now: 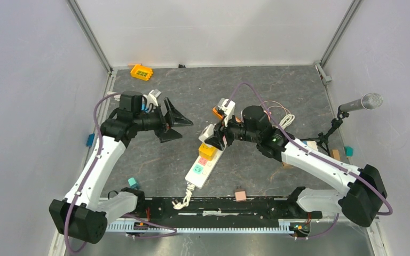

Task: Insert the plug
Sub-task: Pick up the plug from the center of the board.

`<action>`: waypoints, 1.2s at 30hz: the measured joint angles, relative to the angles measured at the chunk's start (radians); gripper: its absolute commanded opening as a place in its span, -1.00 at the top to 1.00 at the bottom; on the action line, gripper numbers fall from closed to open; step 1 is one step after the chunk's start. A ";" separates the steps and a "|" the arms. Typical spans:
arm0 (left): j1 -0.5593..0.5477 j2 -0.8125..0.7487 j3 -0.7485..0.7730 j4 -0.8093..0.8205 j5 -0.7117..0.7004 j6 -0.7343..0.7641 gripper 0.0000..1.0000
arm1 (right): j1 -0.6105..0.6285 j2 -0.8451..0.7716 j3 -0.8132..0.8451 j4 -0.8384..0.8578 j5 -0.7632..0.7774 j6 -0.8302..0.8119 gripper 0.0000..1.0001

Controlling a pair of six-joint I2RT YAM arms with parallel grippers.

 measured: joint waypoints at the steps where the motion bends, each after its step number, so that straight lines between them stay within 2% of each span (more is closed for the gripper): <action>1: -0.023 0.000 0.000 0.008 0.008 -0.008 -0.99 | 0.003 -0.009 -0.001 0.005 -0.012 0.000 1.00; 11: -0.171 0.023 -0.030 0.081 0.022 -0.074 -0.98 | 0.037 -0.029 0.012 -0.005 -0.084 -0.002 1.00; 16: -0.240 0.058 -0.039 0.106 0.017 -0.082 -0.88 | 0.045 -0.024 0.048 -0.014 -0.104 -0.013 1.00; 23: -0.304 0.106 -0.047 0.141 0.014 -0.089 -0.60 | 0.047 -0.008 0.079 -0.028 -0.125 -0.019 0.99; 27: -0.320 0.109 -0.066 0.187 0.014 -0.115 -0.05 | 0.049 -0.002 0.084 -0.047 -0.126 -0.019 0.85; 29: -0.324 0.109 -0.072 0.211 0.014 -0.120 0.26 | 0.049 -0.002 0.084 -0.056 -0.124 -0.020 0.62; 30: -0.326 0.109 -0.076 0.221 0.013 -0.124 0.53 | 0.049 -0.002 0.084 -0.058 -0.121 -0.021 0.41; 31: -0.326 0.109 -0.078 0.227 0.012 -0.126 0.67 | 0.049 -0.002 0.085 -0.059 -0.116 -0.023 0.25; 33: -0.326 0.109 -0.079 0.234 0.009 -0.127 0.82 | 0.049 -0.004 0.086 -0.061 -0.097 -0.023 -0.20; 35: -0.327 0.108 -0.079 0.237 0.003 -0.124 0.89 | 0.053 -0.008 0.086 -0.062 -0.072 -0.019 -0.59; 36: -0.327 0.106 -0.079 0.237 -0.008 -0.120 0.91 | 0.055 -0.009 0.086 -0.061 -0.060 -0.016 -0.72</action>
